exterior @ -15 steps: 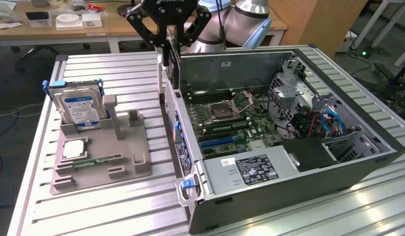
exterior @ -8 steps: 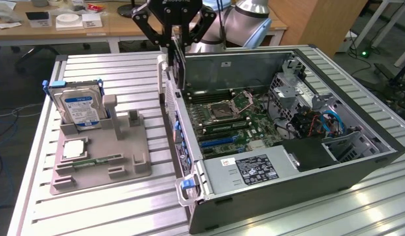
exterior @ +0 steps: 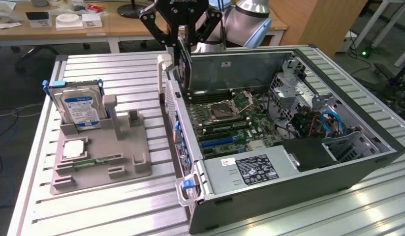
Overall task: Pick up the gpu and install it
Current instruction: 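Pick up the gpu and move the gpu toward the slot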
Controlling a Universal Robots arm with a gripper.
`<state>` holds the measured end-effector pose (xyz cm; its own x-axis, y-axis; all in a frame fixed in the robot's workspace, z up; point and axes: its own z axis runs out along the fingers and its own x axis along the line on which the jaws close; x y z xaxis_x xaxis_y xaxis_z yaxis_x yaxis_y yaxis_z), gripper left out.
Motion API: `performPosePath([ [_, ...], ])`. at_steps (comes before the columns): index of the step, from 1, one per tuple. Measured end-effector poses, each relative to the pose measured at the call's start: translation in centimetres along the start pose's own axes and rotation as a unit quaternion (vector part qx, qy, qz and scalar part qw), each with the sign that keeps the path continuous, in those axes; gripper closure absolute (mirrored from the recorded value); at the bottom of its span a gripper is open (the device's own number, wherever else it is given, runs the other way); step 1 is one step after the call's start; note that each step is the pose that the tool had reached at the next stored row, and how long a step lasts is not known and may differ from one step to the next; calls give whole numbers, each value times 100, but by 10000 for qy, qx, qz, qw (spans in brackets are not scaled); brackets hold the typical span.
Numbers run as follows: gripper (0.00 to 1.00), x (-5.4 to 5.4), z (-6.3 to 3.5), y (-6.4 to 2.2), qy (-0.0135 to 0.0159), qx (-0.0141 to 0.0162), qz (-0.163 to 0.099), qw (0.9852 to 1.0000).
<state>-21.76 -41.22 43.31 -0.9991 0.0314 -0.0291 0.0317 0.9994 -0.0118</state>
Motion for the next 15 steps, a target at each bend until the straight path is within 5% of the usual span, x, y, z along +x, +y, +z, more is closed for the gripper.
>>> performPosePath([
  [15, 73, -194, 8, 6, 0, 0, 0, 10000],
])
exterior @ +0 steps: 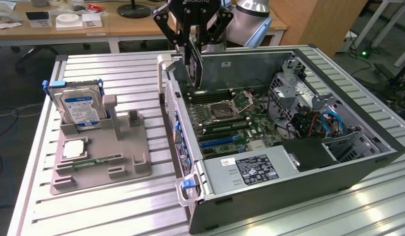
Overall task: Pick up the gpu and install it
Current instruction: 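Pick up the gpu and move the gpu toward the slot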
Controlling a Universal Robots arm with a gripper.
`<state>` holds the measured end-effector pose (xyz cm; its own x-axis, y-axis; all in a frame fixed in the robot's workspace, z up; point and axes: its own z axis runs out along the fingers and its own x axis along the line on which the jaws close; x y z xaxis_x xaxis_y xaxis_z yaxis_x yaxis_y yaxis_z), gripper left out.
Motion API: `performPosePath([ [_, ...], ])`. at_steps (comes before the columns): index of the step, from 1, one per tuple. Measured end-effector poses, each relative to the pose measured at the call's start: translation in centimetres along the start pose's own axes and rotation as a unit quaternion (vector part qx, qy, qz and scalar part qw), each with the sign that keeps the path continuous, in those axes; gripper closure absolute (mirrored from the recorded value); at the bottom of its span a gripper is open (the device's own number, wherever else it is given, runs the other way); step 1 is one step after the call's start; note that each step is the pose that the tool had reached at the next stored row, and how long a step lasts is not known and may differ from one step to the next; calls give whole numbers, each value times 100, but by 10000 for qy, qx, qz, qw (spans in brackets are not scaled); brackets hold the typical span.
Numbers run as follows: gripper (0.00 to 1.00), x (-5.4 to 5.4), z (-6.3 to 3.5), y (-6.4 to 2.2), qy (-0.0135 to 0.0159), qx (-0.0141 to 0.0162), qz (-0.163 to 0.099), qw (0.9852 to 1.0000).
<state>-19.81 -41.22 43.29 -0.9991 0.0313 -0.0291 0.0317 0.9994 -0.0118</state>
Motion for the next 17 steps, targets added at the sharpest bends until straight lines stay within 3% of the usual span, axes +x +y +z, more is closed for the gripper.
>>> performPosePath([
  [17, 73, -214, 8, 7, 0, 0, 0, 10000],
])
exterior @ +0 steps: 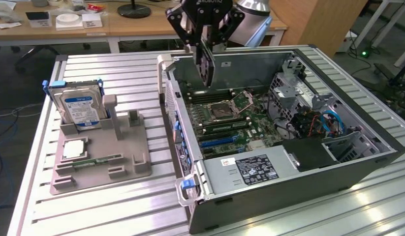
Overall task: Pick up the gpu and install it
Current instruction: 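Pick up the gpu and move the gpu toward the slot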
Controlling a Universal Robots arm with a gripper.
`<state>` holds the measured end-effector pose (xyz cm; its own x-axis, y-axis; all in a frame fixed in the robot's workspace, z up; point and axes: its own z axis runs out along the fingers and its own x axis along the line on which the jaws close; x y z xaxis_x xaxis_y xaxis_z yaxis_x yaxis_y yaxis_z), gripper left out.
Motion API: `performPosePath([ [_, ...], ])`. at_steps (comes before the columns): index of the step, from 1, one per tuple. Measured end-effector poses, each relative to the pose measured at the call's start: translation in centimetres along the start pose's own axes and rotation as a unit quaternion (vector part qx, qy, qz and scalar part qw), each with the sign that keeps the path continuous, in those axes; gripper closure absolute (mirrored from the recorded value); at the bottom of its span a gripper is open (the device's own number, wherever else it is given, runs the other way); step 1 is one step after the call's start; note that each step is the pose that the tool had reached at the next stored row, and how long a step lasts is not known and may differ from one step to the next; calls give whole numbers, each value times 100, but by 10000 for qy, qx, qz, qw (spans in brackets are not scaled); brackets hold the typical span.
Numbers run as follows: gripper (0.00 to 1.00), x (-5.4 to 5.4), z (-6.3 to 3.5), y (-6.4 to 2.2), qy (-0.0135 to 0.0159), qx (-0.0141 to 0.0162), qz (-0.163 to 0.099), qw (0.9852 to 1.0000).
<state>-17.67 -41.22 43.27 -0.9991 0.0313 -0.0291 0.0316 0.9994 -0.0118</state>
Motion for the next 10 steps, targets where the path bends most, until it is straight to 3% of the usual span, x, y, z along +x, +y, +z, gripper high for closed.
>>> performPosePath([
  [10, 73, -116, 4, 4, 0, 0, 0, 10000],
])
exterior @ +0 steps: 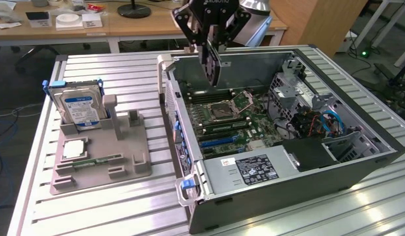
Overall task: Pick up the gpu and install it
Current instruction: 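Pick up the gpu and move the gpu toward the slot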
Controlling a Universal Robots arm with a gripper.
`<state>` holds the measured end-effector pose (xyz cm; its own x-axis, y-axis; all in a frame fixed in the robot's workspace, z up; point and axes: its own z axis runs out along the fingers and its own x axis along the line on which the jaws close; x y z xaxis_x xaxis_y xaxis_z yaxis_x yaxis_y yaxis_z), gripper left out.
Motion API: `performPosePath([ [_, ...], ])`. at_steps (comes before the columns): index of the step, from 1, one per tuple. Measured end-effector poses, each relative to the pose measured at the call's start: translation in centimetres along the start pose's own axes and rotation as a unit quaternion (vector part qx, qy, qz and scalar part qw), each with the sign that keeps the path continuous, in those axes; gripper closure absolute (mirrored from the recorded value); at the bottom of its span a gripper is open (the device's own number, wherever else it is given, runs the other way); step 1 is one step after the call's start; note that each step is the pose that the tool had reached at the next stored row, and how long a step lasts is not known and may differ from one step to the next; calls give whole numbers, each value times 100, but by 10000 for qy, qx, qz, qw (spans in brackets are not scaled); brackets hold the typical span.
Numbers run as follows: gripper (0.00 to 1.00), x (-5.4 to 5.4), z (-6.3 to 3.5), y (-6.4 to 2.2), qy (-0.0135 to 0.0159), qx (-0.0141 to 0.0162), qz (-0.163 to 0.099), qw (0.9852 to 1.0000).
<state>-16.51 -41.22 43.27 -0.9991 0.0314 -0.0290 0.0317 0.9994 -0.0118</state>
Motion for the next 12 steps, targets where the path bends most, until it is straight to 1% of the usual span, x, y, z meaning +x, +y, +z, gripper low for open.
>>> performPosePath([
  [12, 73, -142, 6, 5, 0, 0, 0, 10000],
])
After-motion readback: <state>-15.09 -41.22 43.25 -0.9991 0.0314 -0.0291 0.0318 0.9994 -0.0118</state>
